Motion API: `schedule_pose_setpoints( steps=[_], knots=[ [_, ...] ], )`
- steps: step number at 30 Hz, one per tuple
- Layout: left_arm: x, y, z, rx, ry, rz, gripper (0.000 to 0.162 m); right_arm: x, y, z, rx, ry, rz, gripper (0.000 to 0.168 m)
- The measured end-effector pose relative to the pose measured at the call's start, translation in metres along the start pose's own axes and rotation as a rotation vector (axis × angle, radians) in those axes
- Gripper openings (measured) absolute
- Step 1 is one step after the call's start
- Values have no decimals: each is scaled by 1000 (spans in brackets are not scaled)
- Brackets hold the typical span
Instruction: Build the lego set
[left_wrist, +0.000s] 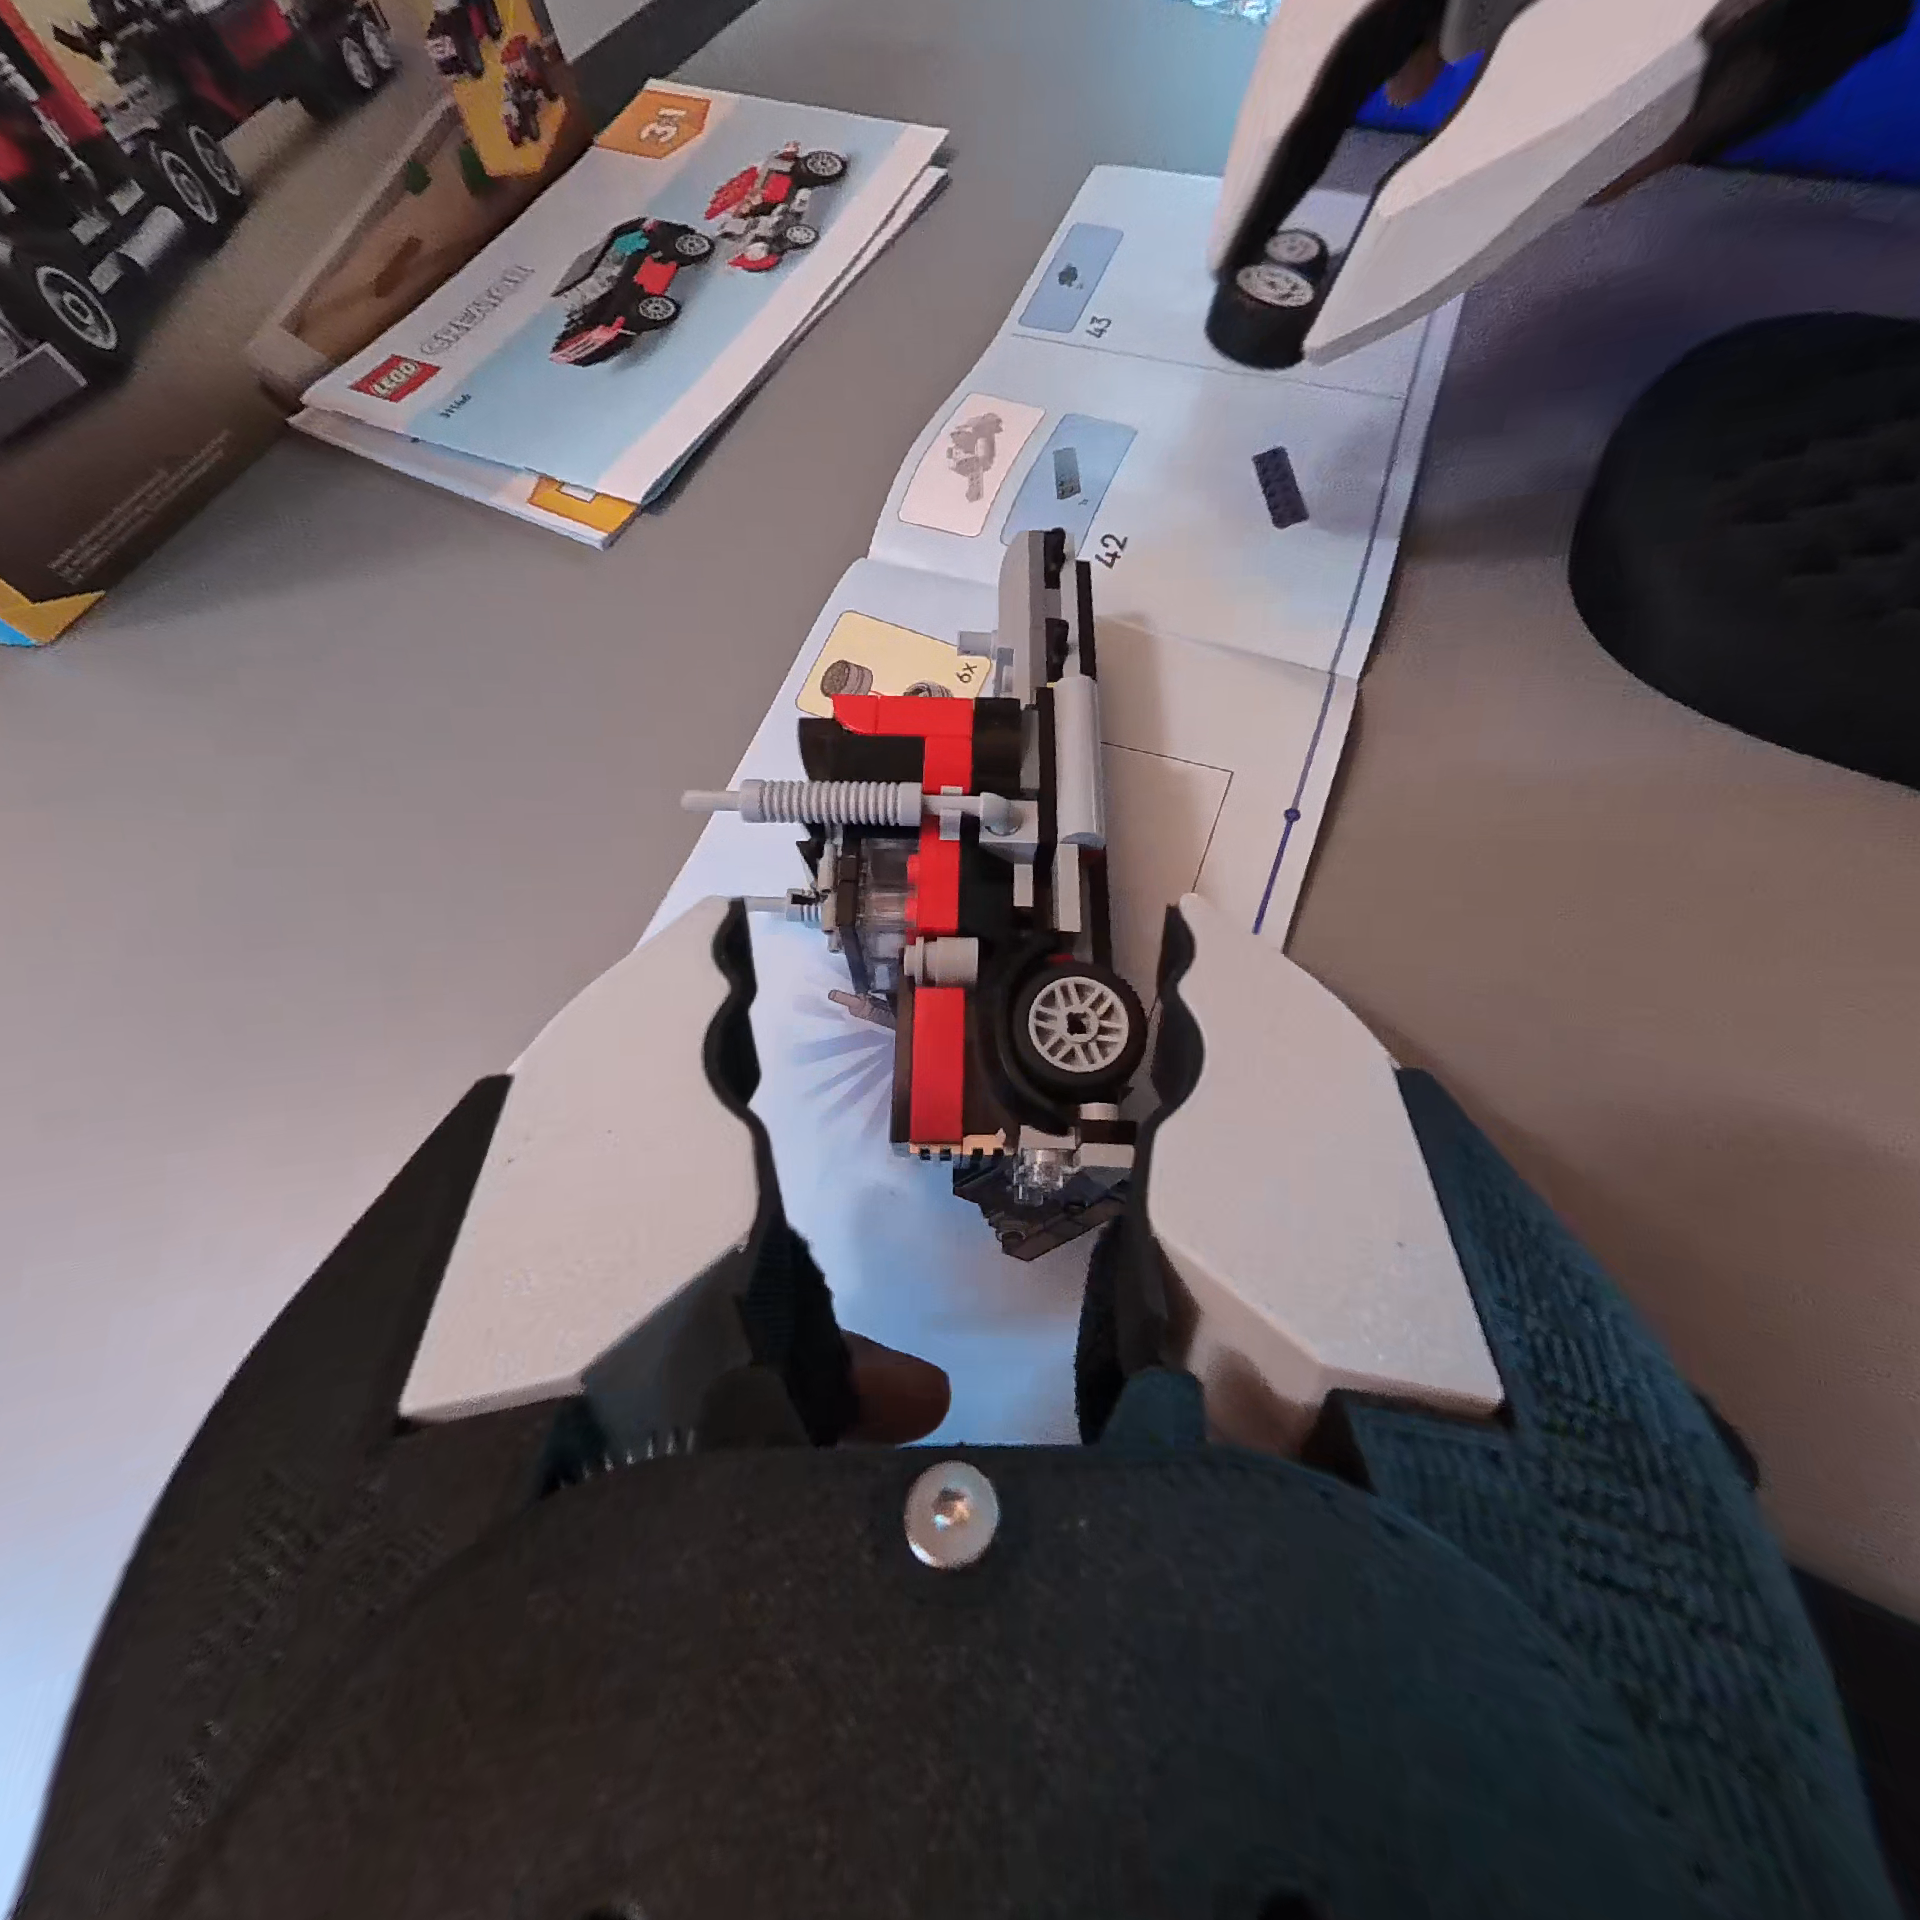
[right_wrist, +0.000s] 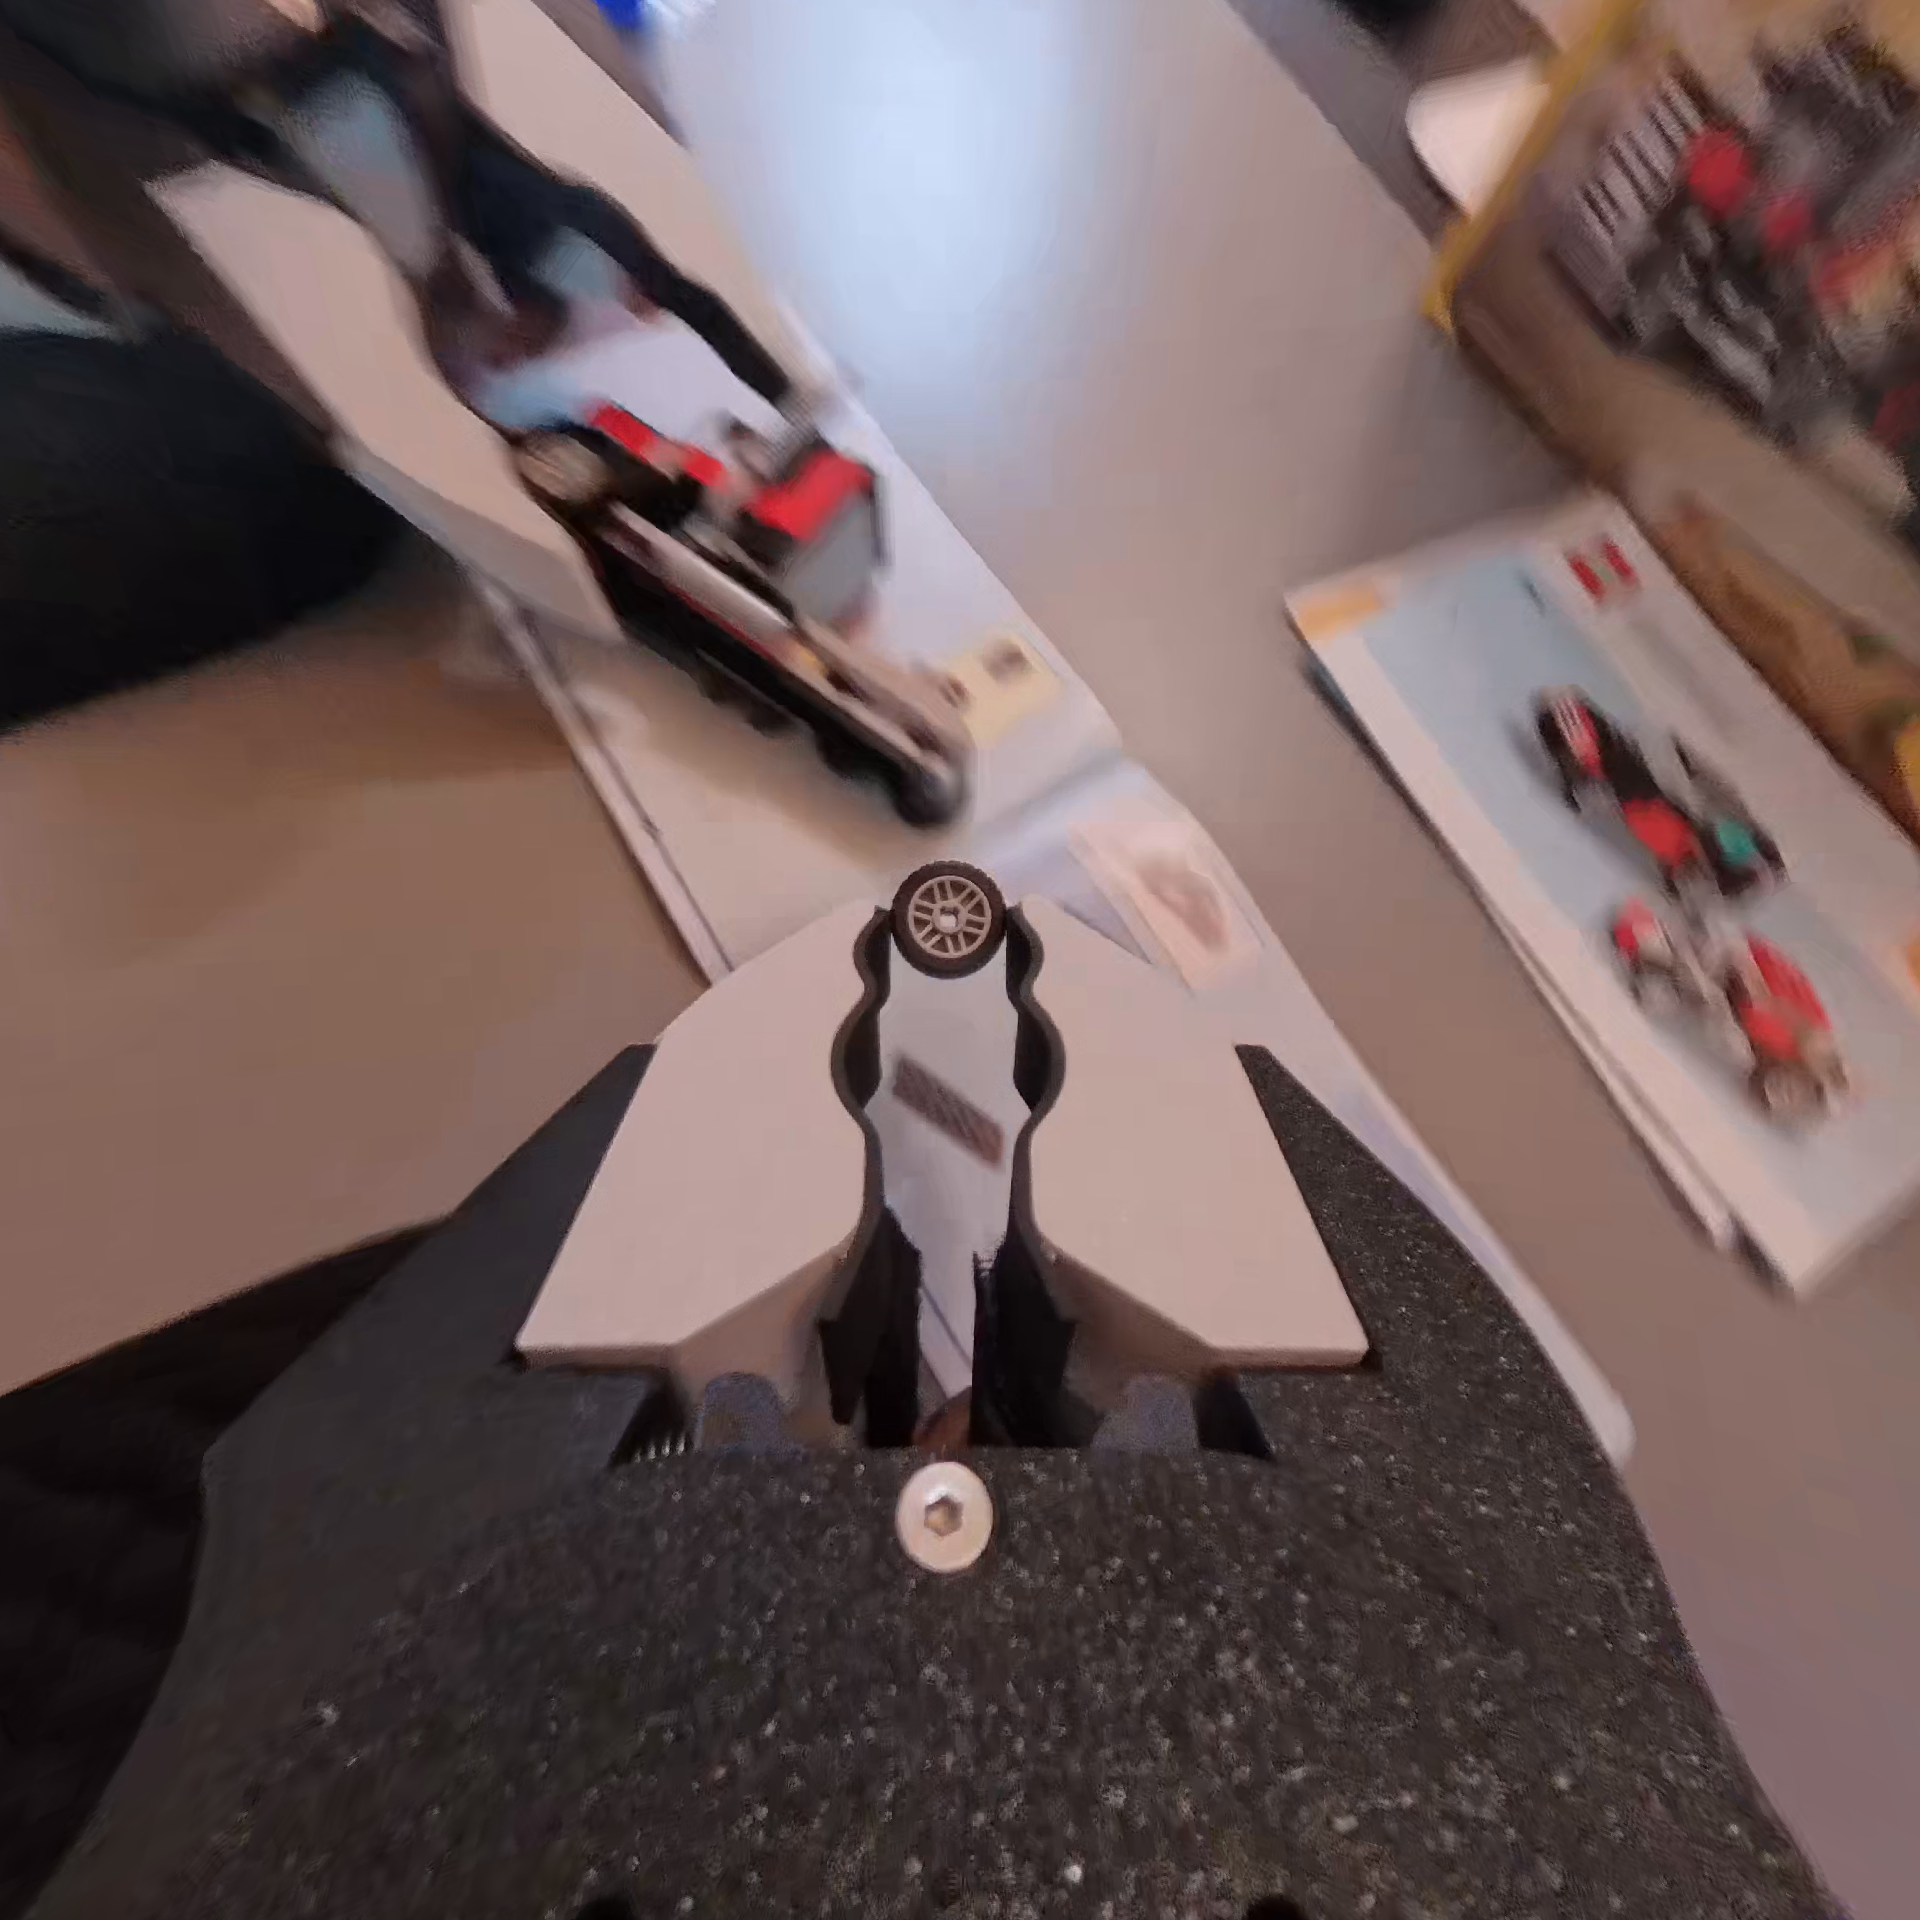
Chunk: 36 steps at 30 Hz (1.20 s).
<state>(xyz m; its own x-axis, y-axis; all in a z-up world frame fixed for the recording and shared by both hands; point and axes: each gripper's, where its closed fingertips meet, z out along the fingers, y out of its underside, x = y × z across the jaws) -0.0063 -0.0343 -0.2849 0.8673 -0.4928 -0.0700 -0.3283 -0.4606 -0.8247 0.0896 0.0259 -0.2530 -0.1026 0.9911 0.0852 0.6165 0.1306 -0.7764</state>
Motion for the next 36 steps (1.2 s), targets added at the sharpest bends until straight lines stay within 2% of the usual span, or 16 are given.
schedule_pose_setpoints(
  steps=[2, 4, 7, 12, 23, 30, 36],
  knots=[
    [3, 4, 2, -22, 18, 16, 72, -16, -23, 11, 48, -93, -64, 21],
    [6, 10, 5, -56, 25, 51, 70, -22, -32, 23, 19, -152, -134, 21],
    [6, 14, 6, -80, 12, 92, 64, -23, -32, 41, -55, -201, -271, 21],
    [5, 13, 6, -76, 13, 81, 62, -27, -31, 55, -122, -298, -332, 21],
    [5, 14, 6, -77, 20, 75, 60, -30, -29, 59, -196, -338, -371, 21],
    [5, 15, 6, -85, 16, 77, 59, -30, -31, 56, -139, -300, -430, 21],
    [5, 16, 7, -93, 13, 84, 58, -32, -36, 51, -76, -331, -387, 21]
  ],
)
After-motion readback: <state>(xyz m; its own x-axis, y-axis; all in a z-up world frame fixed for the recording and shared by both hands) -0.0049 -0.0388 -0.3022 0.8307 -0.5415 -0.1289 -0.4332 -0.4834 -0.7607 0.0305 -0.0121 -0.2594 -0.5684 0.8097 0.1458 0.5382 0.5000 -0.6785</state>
